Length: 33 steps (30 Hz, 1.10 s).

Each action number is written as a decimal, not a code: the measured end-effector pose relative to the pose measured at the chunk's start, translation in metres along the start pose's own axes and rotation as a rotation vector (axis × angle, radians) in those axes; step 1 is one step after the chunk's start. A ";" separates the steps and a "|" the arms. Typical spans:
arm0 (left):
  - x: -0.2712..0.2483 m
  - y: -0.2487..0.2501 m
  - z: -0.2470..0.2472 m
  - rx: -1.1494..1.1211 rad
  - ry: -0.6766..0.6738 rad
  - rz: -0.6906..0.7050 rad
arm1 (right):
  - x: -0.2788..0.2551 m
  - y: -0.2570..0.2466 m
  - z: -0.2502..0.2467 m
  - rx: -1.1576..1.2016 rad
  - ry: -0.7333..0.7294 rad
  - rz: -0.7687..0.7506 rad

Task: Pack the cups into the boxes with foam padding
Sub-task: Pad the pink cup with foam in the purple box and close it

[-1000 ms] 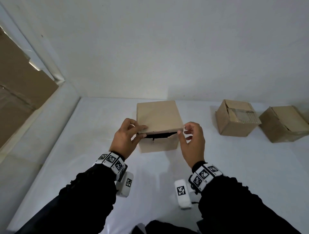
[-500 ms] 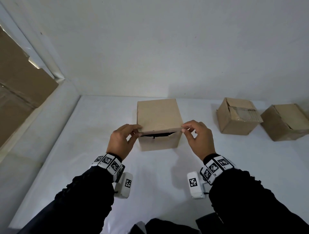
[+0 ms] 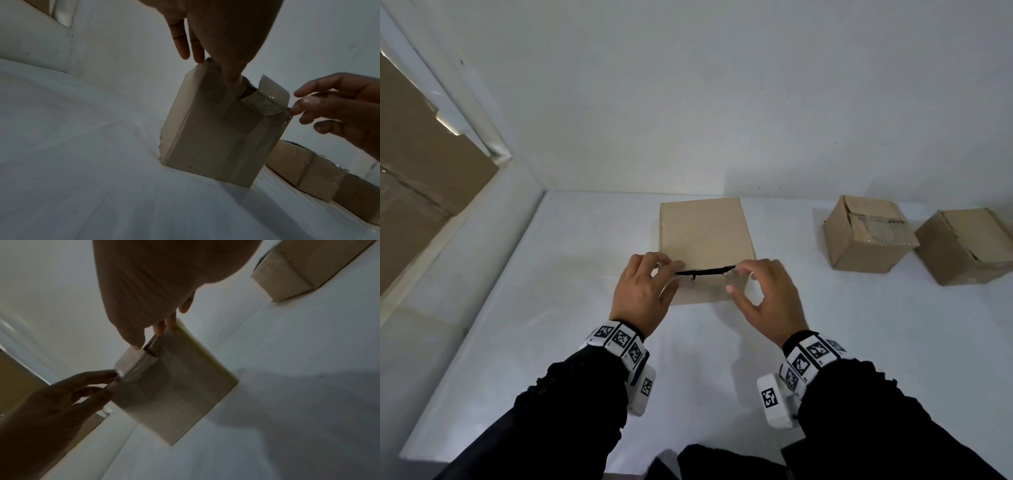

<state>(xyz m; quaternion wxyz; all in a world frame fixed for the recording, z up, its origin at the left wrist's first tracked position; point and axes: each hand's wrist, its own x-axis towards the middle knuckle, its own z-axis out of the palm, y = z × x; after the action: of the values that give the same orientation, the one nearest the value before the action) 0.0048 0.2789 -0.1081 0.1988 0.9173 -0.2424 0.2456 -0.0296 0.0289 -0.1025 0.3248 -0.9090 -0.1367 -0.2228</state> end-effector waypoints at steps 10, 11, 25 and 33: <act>0.007 0.008 0.000 -0.109 -0.023 0.021 | -0.001 -0.032 0.036 0.402 0.145 0.443; 0.007 0.009 0.000 -0.120 -0.028 0.023 | 0.001 -0.033 0.036 0.410 0.151 0.448; 0.011 0.008 0.006 -0.068 -0.038 0.025 | 0.014 -0.050 0.048 0.593 0.347 0.742; 0.014 0.012 0.011 -0.071 -0.011 -0.004 | 0.005 -0.054 0.053 0.711 0.389 0.729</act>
<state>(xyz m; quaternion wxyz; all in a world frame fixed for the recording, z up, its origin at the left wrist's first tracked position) 0.0126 0.2594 -0.1063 0.2303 0.9115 -0.2500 0.2316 -0.0297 0.1041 -0.1081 0.6876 -0.6736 0.1829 -0.2000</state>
